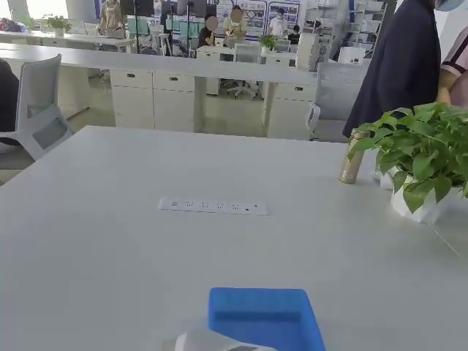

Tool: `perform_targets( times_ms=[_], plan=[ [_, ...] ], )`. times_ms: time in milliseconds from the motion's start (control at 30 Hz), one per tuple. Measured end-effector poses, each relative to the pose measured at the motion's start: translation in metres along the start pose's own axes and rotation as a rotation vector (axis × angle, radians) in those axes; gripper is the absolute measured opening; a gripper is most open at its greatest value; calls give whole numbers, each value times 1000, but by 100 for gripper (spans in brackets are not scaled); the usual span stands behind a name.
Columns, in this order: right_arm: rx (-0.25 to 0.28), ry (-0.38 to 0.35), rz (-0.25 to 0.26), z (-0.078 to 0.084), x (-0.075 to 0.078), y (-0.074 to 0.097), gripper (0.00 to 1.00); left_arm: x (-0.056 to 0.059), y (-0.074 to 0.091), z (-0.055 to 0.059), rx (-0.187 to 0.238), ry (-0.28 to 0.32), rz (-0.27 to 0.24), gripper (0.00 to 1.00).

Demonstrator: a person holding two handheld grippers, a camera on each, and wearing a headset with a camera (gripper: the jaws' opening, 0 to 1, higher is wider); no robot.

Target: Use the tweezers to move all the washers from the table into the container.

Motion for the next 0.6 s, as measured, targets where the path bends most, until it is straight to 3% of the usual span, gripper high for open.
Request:
perform_targets(
  times_ms=[333,600],
  plan=[
    [-10,0,-16,1,-2,-2,7,-1,0,3,21,57,72,0],
    [-4,8,-17,1,-1,-3,6,-2,-4,7,11,105,47,0]
  ],
)
Point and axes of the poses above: the centre of the closed fingertips' face, and the gripper's own axes: y roughly backward along the fingers, x roughly to its right, z roughly out of its underside, the point moved 10 cm from there along y, roughly backward along the fingers, and after that the axes turned 9 degrees about z, right-handed, at the moved point
